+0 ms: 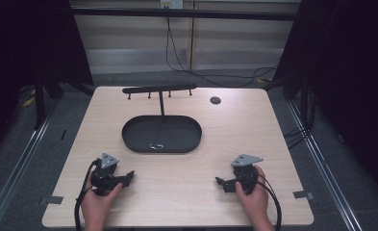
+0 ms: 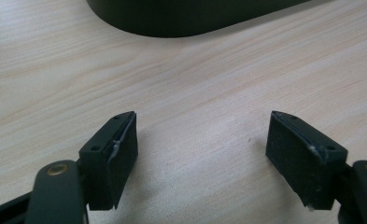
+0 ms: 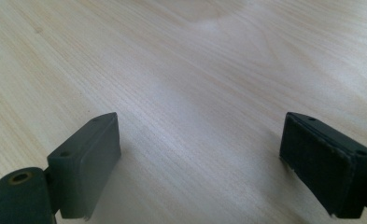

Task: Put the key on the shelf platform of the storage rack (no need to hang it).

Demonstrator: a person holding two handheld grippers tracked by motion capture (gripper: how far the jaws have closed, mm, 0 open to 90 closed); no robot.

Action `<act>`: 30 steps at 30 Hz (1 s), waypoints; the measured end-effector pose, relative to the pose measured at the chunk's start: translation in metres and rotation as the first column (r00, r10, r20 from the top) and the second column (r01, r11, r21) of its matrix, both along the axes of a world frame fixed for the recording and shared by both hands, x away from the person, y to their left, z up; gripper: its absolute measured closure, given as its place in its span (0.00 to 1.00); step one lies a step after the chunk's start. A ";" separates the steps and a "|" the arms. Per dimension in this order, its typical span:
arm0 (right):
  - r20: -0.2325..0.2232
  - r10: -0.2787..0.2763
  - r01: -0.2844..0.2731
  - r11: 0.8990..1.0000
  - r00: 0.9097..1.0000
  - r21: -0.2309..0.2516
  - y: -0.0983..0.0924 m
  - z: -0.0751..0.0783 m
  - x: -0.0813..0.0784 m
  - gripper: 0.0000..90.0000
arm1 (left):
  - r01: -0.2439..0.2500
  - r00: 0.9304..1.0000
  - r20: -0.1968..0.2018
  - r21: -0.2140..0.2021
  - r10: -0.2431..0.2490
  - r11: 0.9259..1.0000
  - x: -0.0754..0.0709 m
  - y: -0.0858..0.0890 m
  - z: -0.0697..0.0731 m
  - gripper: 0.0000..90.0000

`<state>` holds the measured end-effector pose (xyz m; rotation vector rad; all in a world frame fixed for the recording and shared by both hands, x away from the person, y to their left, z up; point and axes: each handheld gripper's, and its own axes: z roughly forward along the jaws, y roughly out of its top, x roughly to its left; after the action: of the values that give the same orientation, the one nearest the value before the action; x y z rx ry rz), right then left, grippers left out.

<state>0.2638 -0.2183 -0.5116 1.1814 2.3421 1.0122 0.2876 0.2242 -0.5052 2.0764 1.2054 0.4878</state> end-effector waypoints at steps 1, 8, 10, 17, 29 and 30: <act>0.000 0.000 0.000 1.000 1.000 0.000 0.000 0.000 0.000 0.13 | 0.002 1.000 0.001 0.000 -0.002 1.000 0.000 0.000 0.000 0.28; 0.000 0.000 0.000 1.000 1.000 0.000 0.000 0.000 0.000 0.13 | 0.011 1.000 -0.001 0.002 -0.011 1.000 0.002 0.002 -0.001 0.22; 0.000 0.000 0.000 1.000 1.000 0.000 0.000 0.000 0.000 0.13 | 0.008 1.000 0.002 0.000 -0.008 1.000 0.002 0.002 -0.002 0.21; 0.000 0.000 0.000 1.000 1.000 0.000 0.000 0.000 0.000 0.13 | 0.015 1.000 0.011 -0.004 -0.015 1.000 0.003 0.003 -0.003 0.16; 0.001 0.000 0.000 1.000 1.000 0.000 0.000 0.000 0.000 0.13 | 0.021 1.000 0.008 -0.009 -0.021 1.000 0.004 0.003 -0.003 0.16; 0.000 0.000 0.000 1.000 1.000 0.000 0.000 0.000 0.000 0.13 | 0.021 1.000 0.008 -0.009 -0.021 1.000 0.004 0.003 -0.003 0.16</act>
<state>0.2638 -0.2183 -0.5117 1.1814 2.3422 1.0120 0.2917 0.2276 -0.5087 2.0759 1.1780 0.4789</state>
